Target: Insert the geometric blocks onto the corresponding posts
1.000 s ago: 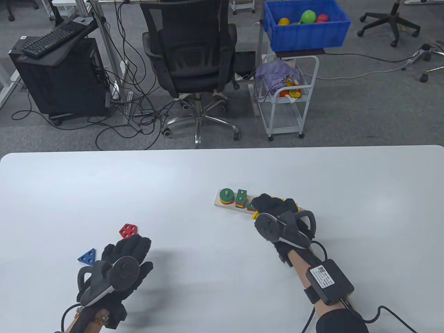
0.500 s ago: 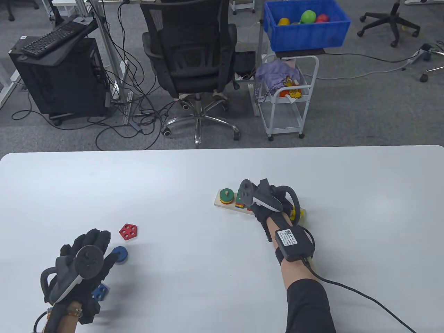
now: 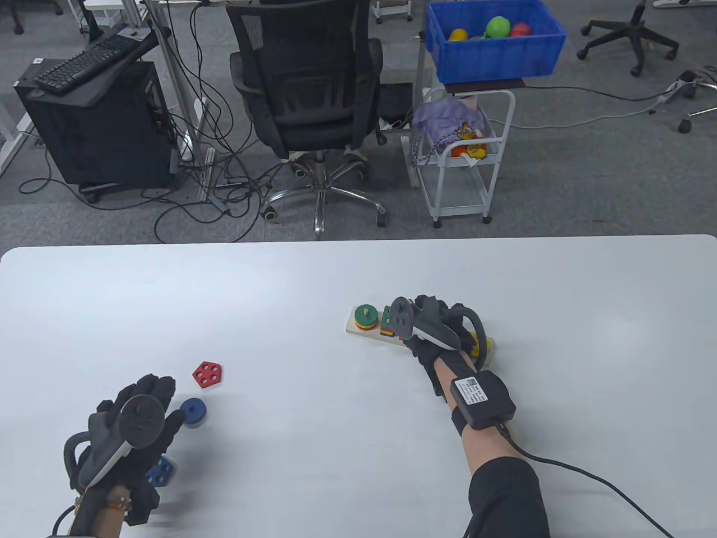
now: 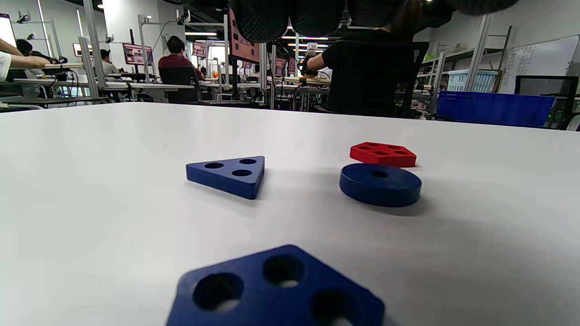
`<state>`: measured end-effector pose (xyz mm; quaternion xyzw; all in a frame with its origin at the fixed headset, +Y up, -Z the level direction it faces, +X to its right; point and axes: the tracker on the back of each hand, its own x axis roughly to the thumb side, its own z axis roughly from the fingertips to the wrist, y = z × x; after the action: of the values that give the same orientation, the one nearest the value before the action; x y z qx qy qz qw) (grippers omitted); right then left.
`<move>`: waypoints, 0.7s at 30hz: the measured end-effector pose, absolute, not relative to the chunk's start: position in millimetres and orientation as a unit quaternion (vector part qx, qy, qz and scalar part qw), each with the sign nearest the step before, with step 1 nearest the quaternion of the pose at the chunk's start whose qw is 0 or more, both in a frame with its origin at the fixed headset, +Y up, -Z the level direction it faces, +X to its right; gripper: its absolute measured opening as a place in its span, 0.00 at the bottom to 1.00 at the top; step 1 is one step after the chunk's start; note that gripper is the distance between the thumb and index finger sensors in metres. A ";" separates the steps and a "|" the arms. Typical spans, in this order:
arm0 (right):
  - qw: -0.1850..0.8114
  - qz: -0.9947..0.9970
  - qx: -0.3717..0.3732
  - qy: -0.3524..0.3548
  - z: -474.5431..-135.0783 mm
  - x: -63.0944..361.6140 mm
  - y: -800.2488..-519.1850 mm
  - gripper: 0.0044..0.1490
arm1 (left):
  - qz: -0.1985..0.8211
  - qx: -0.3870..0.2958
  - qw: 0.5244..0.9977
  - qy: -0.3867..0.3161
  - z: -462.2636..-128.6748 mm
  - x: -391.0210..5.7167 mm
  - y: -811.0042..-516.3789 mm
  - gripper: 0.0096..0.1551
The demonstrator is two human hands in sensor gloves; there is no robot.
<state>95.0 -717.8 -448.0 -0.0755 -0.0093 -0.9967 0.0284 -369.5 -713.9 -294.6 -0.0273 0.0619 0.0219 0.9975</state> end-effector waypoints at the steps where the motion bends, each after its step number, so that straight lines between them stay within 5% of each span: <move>1: 0.027 -0.996 -0.084 -0.003 -441.7 96.9 -716.1 0.43 | 0.022 -0.029 0.997 0.062 -294.7 -369.8 -714.4 0.40; 14: 0.041 -0.984 -0.176 -0.011 -312.5 113.0 -736.0 0.43 | 0.013 -0.053 0.998 0.044 -297.7 -362.1 -725.1 0.41; 21: 0.063 -0.982 -0.178 -0.009 -295.3 118.2 -745.3 0.42 | 0.009 -0.061 0.998 0.006 -297.7 -342.8 -729.9 0.42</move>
<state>118.2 -745.3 -295.3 -0.1782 -0.0094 -0.9819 0.0630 -342.8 -729.9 -297.7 -0.0615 0.0059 0.0088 0.9981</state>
